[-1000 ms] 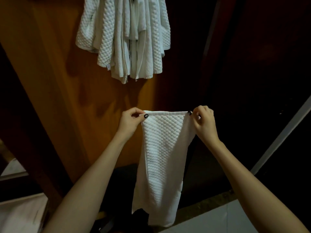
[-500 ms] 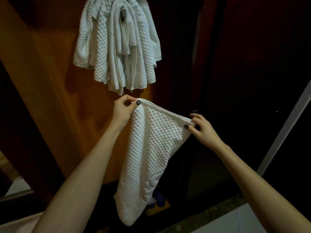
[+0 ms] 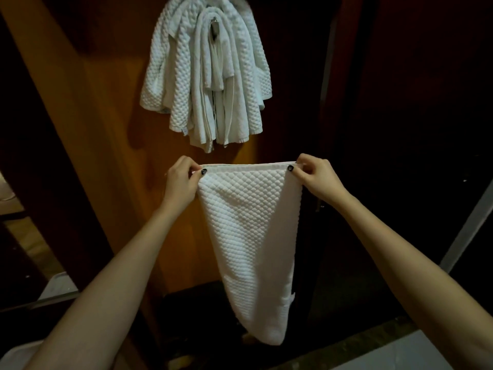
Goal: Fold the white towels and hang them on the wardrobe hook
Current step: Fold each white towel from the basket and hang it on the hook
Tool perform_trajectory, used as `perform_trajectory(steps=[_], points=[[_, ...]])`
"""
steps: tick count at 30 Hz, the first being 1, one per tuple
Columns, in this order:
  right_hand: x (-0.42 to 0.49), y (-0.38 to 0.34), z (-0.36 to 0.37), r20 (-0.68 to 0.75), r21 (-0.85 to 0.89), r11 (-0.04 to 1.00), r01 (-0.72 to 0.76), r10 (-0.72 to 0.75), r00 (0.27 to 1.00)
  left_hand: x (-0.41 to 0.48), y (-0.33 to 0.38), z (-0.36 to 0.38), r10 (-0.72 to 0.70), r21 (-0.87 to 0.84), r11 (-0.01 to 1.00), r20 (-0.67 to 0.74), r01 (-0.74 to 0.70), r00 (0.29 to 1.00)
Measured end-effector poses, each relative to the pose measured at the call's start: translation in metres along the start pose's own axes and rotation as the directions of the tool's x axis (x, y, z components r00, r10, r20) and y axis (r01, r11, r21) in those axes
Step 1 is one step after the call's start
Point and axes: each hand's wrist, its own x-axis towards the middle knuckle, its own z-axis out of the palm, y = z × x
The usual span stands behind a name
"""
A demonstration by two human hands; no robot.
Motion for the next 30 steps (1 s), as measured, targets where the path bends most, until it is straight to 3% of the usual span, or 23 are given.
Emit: perform_trajectory(steps=[4,7,12,15,18,23,26,30], points=[[0.011,-0.001,-0.009,-0.051,0.016,1.0,-0.008,0.009,0.999,-0.001,0.004,0.004,0.019,-0.014,1.0,0.018,-0.019,1.0],[0.015,-0.002,-0.013,-0.123,0.095,0.995,-0.024,0.036,0.992,-0.001,0.013,0.008,-0.038,-0.155,0.987,0.027,0.042,0.999],[0.011,0.011,-0.018,-0.16,0.158,0.984,-0.087,0.112,0.981,-0.004,0.018,0.007,-0.201,-0.435,0.835,0.328,0.337,0.923],[0.007,0.015,-0.018,-0.187,0.16,0.981,-0.112,0.141,0.972,-0.009,0.016,0.009,-0.213,-0.472,0.793,0.378,0.386,0.901],[0.001,0.013,-0.023,-0.097,0.099,0.993,-0.065,0.075,0.992,-0.012,0.009,0.014,-0.275,-0.43,0.802,0.349,0.414,0.896],[-0.001,0.012,-0.026,0.119,-0.15,0.985,0.087,-0.07,0.99,-0.01,-0.004,0.021,-0.321,-0.297,0.873,0.248,0.387,0.914],[-0.001,0.016,-0.011,0.165,-0.293,0.953,0.078,-0.03,0.986,-0.011,-0.002,0.031,-0.341,-0.208,0.893,0.262,0.398,0.903],[-0.011,0.009,0.017,0.299,-0.343,0.939,0.029,0.079,0.951,-0.023,-0.009,0.04,-0.465,-0.122,0.856,0.244,0.502,0.851]])
